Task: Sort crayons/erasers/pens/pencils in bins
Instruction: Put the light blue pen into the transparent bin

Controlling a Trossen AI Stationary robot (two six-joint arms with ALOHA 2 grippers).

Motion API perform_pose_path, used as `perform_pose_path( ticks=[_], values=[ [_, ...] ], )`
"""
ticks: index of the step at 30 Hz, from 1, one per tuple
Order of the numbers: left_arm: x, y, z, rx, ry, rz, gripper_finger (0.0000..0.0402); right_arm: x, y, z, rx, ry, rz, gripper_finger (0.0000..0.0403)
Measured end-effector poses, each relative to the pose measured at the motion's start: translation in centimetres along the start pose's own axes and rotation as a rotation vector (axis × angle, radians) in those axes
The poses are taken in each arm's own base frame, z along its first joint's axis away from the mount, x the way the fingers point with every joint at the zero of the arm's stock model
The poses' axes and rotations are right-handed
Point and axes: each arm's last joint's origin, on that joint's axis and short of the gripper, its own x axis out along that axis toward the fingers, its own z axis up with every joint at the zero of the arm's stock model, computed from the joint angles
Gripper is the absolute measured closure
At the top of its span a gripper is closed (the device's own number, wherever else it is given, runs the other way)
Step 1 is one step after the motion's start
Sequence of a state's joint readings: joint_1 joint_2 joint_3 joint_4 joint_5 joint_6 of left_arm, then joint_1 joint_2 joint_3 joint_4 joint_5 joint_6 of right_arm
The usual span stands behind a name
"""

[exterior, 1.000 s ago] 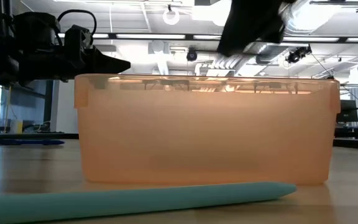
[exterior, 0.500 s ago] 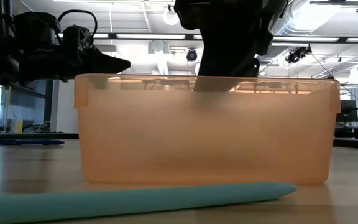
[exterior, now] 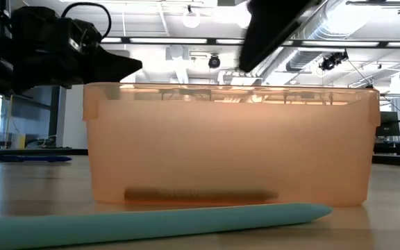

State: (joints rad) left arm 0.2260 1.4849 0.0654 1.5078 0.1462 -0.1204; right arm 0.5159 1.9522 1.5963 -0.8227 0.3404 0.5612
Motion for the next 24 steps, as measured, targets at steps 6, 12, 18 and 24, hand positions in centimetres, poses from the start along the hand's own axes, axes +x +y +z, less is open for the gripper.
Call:
perform_pose_path(
  ticks=[6,12,18,24],
  values=[
    [0.2,-1.8,-0.2,-0.011,0.002,-0.024,0.0401,-3.5,0.3,-3.3,-0.032,-0.118,-0.056,0.0394],
    [1.4,-4.4,0.1,-0.022,-0.006,-0.098,0.0401,-4.1,-1.8,-7.2,-0.006,-0.333,0.064,0.0399],
    [3.2,-8.8,-0.3,0.034,0.117,-0.069,0.0402,-2.4,-5.2,-10.3,0.008,-0.618,0.163,0.0402],
    [3.7,-15.0,-0.1,0.038,0.266,-0.076,0.0402,-0.8,-7.7,-12.7,0.006,-0.819,0.182,0.0402]
  ],
)
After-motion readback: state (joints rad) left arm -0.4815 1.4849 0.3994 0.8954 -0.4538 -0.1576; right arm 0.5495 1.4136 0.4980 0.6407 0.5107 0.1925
